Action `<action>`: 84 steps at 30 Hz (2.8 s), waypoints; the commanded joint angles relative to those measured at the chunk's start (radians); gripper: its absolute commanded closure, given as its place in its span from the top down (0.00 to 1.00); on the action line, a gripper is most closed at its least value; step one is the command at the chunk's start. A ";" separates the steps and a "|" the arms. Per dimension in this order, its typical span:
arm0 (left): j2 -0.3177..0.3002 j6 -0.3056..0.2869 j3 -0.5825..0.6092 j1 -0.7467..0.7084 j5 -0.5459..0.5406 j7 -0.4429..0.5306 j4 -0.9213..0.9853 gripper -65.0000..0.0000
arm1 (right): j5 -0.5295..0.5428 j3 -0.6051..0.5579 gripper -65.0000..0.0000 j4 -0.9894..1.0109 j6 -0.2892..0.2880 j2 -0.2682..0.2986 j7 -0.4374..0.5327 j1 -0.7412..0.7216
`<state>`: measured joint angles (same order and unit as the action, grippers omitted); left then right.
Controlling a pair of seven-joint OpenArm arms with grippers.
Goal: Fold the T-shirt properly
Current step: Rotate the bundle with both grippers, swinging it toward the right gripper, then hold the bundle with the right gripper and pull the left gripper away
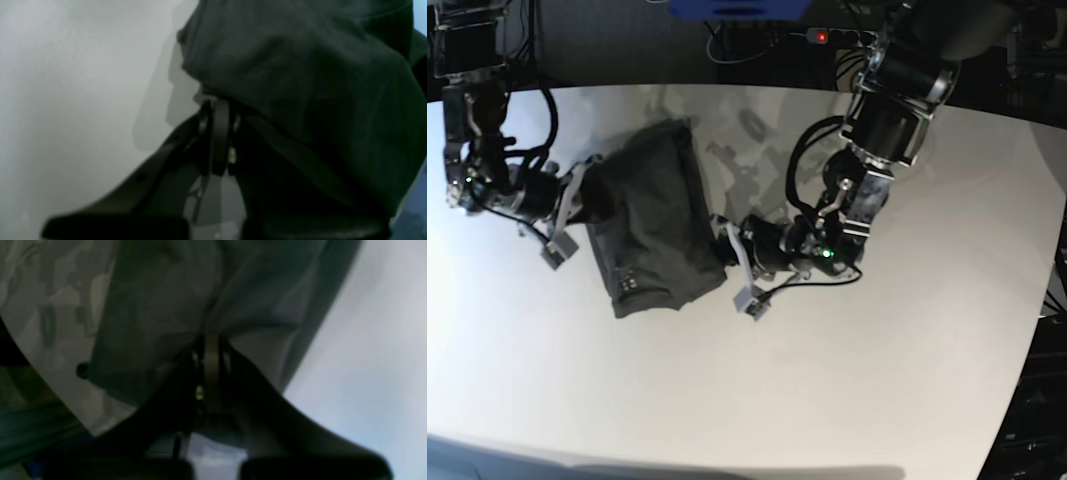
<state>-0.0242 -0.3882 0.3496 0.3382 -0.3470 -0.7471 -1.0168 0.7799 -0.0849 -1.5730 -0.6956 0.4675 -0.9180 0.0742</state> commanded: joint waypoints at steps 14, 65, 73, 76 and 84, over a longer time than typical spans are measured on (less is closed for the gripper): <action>-0.006 0.016 -0.001 0.008 0.033 -0.030 -0.012 0.03 | 0.020 0.161 0.00 -0.211 -0.003 -0.083 -0.175 -0.061; 0.109 0.011 0.006 0.187 0.042 0.157 0.223 0.03 | 0.019 0.126 0.00 -0.209 -0.003 -0.094 -0.175 -0.089; 0.114 0.011 0.006 0.232 0.042 0.159 0.230 0.03 | 0.019 0.112 0.00 -0.209 -0.003 -0.094 -0.177 -0.083; 0.125 0.013 0.009 0.256 0.044 0.159 0.232 0.03 | 0.019 0.112 0.00 -0.209 -0.003 -0.094 -0.177 -0.078; 0.131 0.013 0.007 0.302 0.044 0.160 0.232 0.03 | 0.019 0.112 0.00 -0.209 -0.003 -0.094 -0.175 -0.057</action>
<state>0.0925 -0.3691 0.3588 0.6056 -0.2913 -0.6083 -0.7708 0.7845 0.0208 -1.7672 -0.6956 0.3603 -1.1110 0.0330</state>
